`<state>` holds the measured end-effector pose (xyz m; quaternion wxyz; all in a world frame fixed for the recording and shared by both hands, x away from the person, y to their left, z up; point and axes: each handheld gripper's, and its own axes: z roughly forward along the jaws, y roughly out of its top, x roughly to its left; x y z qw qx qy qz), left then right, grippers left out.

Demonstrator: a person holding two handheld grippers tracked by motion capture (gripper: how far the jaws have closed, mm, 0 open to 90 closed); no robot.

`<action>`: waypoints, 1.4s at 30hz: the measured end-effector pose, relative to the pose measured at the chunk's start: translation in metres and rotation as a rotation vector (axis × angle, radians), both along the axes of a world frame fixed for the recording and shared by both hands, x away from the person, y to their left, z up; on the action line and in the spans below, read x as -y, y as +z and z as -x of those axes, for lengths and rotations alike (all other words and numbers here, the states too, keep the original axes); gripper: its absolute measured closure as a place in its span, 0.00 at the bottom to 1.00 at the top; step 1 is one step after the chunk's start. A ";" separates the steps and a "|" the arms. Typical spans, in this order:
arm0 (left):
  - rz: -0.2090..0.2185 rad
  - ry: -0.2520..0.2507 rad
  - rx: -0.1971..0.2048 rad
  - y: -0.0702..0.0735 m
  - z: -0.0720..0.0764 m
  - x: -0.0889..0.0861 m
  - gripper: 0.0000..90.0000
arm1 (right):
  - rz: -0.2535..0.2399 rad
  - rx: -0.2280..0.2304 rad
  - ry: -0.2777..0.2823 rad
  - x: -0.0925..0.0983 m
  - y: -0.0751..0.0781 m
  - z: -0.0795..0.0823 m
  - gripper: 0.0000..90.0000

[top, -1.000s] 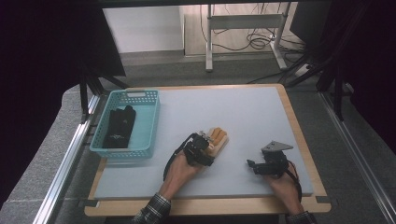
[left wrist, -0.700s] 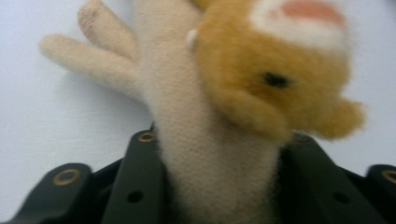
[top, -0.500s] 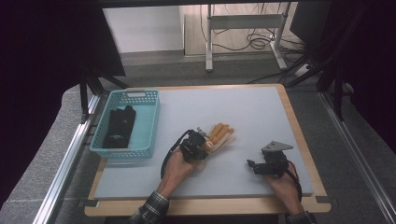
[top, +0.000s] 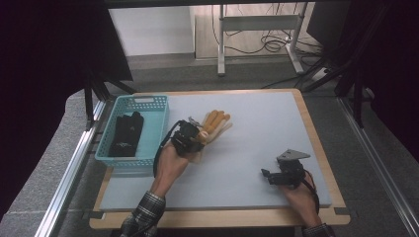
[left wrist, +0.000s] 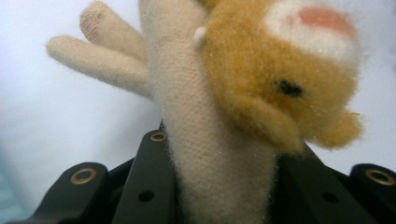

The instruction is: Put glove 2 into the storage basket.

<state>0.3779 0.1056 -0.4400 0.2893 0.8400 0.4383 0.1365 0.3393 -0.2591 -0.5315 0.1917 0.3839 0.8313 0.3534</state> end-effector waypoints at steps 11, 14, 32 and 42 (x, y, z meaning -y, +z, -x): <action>-0.019 0.212 0.045 0.043 -0.004 -0.088 0.80 | 0.000 0.001 0.000 0.000 0.000 0.000 0.23; -0.033 0.274 0.029 0.044 -0.007 -0.113 0.79 | 0.000 0.000 0.000 0.000 0.000 0.000 0.23; -0.114 0.452 -0.202 -0.031 -0.055 -0.162 0.79 | -0.001 0.001 0.000 0.000 0.000 0.000 0.23; -0.212 0.414 -0.242 -0.058 -0.082 -0.138 0.54 | -0.001 0.001 0.000 0.000 0.000 0.000 0.23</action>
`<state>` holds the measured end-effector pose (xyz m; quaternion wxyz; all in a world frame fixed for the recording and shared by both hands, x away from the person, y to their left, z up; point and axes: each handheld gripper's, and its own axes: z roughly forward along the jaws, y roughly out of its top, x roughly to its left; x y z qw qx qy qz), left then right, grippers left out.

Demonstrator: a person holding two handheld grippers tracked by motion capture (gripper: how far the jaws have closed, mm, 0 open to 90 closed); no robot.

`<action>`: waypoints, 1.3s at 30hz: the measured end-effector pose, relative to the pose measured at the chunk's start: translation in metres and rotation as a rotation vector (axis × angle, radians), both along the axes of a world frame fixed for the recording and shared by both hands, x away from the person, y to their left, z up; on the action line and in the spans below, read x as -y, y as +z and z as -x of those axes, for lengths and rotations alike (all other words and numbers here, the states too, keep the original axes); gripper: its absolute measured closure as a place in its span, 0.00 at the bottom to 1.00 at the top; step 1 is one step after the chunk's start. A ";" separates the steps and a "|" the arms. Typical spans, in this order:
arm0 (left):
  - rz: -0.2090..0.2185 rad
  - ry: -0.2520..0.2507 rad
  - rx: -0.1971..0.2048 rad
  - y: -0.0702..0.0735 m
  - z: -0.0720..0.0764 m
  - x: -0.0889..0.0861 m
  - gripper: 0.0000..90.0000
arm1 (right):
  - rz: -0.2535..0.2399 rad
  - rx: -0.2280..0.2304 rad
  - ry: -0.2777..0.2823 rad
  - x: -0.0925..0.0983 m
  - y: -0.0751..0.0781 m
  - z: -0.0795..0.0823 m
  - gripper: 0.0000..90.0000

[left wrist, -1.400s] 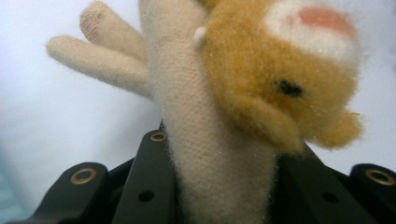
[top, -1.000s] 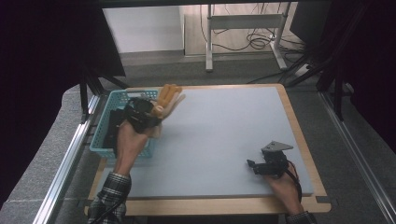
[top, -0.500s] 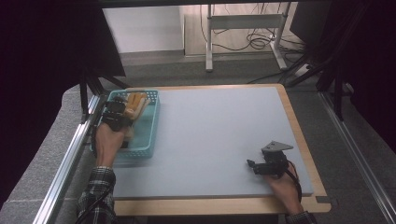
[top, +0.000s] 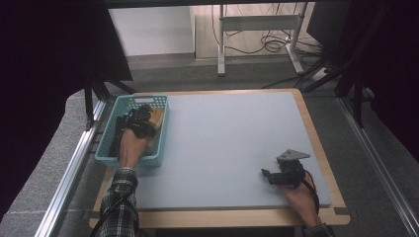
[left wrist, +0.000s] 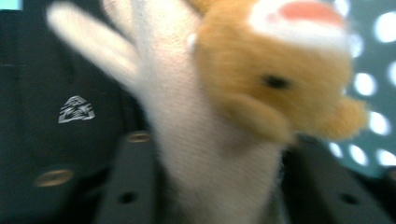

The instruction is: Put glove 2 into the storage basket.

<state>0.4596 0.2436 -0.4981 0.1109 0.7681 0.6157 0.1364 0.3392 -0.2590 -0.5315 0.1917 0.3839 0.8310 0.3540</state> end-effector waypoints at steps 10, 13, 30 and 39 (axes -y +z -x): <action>0.088 -0.027 0.025 0.023 0.013 -0.016 0.13 | 0.000 0.000 0.000 0.000 0.000 0.000 0.23; 0.118 -0.025 0.085 0.042 0.021 -0.024 0.14 | 0.001 0.000 0.000 0.000 0.000 0.000 0.23; 0.162 0.028 0.000 0.000 0.006 -0.030 0.95 | 0.000 0.000 0.000 0.000 0.000 0.000 0.23; 0.082 0.048 0.031 0.002 0.005 -0.025 0.88 | 0.000 0.000 0.000 0.000 0.000 0.000 0.23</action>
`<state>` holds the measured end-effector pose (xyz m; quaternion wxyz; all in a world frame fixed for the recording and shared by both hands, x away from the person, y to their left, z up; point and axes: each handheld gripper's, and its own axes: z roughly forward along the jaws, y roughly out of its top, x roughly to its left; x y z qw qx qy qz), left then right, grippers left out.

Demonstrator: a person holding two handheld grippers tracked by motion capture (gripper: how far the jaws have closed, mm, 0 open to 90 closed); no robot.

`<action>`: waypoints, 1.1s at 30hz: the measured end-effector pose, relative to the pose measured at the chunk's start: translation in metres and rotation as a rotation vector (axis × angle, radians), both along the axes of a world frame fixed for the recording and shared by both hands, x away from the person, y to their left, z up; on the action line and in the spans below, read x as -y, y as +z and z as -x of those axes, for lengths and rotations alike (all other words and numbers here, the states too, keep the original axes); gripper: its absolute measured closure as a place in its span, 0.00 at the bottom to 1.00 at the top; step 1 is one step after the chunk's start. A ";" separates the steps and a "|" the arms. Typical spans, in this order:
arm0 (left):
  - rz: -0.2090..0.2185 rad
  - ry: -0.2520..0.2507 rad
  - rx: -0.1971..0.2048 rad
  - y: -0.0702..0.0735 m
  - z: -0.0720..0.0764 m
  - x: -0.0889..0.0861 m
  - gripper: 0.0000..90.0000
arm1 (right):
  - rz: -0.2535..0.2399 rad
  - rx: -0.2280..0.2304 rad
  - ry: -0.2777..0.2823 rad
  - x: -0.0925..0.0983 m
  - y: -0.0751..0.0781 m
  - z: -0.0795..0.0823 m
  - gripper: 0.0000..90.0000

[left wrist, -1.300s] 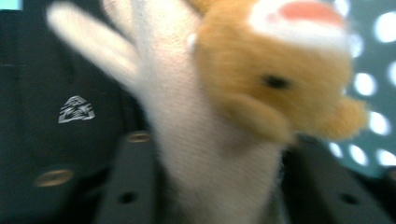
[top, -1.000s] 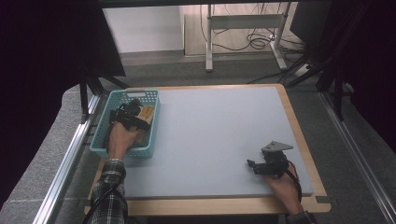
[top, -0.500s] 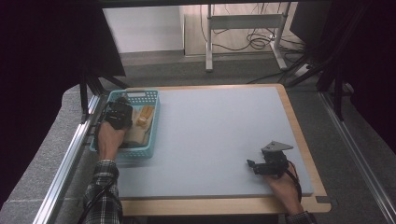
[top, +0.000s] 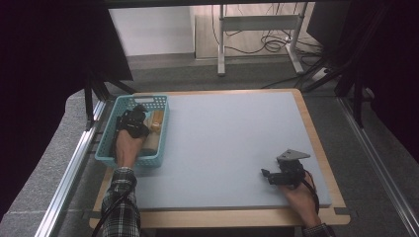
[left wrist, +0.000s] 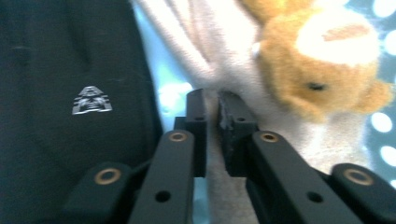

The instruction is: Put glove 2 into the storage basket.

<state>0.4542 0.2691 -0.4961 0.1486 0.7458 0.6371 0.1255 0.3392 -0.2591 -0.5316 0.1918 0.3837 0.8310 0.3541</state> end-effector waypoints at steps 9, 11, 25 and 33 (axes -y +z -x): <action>0.029 0.028 0.082 0.008 0.010 -0.018 0.58 | -0.001 0.000 -0.002 0.000 0.000 0.000 0.23; 0.039 0.023 0.099 0.010 0.012 -0.020 0.53 | 0.000 0.001 -0.001 0.000 0.000 0.000 0.23; 0.100 0.022 0.173 0.020 0.025 -0.032 0.31 | 0.000 0.000 -0.001 0.000 0.000 0.000 0.23; 0.140 0.017 0.203 0.025 0.033 -0.036 0.22 | 0.000 0.001 -0.001 0.000 0.000 0.000 0.23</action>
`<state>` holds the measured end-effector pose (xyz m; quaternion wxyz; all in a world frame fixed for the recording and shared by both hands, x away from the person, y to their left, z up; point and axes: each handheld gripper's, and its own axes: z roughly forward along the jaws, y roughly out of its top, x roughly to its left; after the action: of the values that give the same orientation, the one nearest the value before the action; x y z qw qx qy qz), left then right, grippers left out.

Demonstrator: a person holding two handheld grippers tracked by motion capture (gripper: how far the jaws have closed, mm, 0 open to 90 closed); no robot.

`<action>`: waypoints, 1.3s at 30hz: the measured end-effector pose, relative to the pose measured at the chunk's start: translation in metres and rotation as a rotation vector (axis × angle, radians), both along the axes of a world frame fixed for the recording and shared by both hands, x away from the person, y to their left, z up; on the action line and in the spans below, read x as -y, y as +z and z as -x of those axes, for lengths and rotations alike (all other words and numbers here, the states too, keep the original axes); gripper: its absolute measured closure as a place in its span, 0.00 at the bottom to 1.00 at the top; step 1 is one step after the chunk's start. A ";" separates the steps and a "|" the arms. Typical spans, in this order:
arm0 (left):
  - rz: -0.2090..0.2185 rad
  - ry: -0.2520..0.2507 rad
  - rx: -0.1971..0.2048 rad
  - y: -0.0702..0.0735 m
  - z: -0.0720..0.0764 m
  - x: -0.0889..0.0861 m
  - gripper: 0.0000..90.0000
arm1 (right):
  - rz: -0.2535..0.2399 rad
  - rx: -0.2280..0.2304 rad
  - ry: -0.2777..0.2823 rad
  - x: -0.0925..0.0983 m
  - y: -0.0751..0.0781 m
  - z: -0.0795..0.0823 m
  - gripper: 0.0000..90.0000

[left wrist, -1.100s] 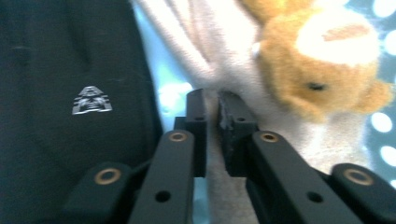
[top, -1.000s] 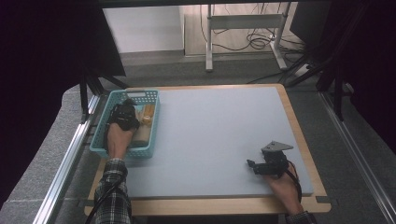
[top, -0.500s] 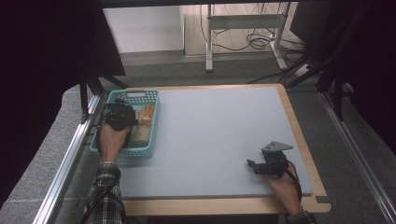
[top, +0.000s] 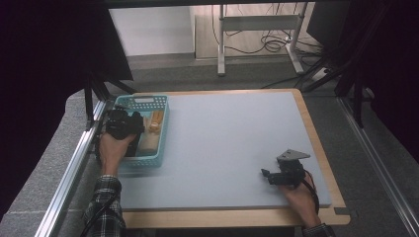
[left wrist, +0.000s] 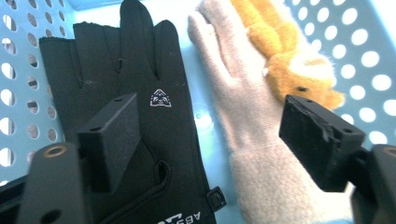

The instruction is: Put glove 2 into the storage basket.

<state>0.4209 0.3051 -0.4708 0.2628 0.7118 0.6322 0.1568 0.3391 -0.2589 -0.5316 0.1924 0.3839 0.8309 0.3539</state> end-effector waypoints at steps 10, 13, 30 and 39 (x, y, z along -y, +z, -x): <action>0.029 -0.030 0.042 0.007 0.012 0.001 0.10 | 0.000 0.001 0.000 0.000 0.000 0.000 0.23; 0.037 -0.036 0.050 0.009 0.016 0.001 0.08 | 0.001 0.001 -0.001 0.000 0.000 0.000 0.23; 0.071 -0.117 0.147 0.032 0.036 0.019 0.02 | 0.001 0.002 -0.002 0.000 0.000 0.000 0.22; 0.060 -0.199 0.202 0.042 0.046 0.045 0.01 | 0.002 0.002 -0.002 0.000 0.000 0.000 0.22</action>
<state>0.3753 0.2599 -0.4287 0.3607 0.7434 0.5331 0.1818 0.3393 -0.2587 -0.5315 0.1938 0.3840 0.8307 0.3534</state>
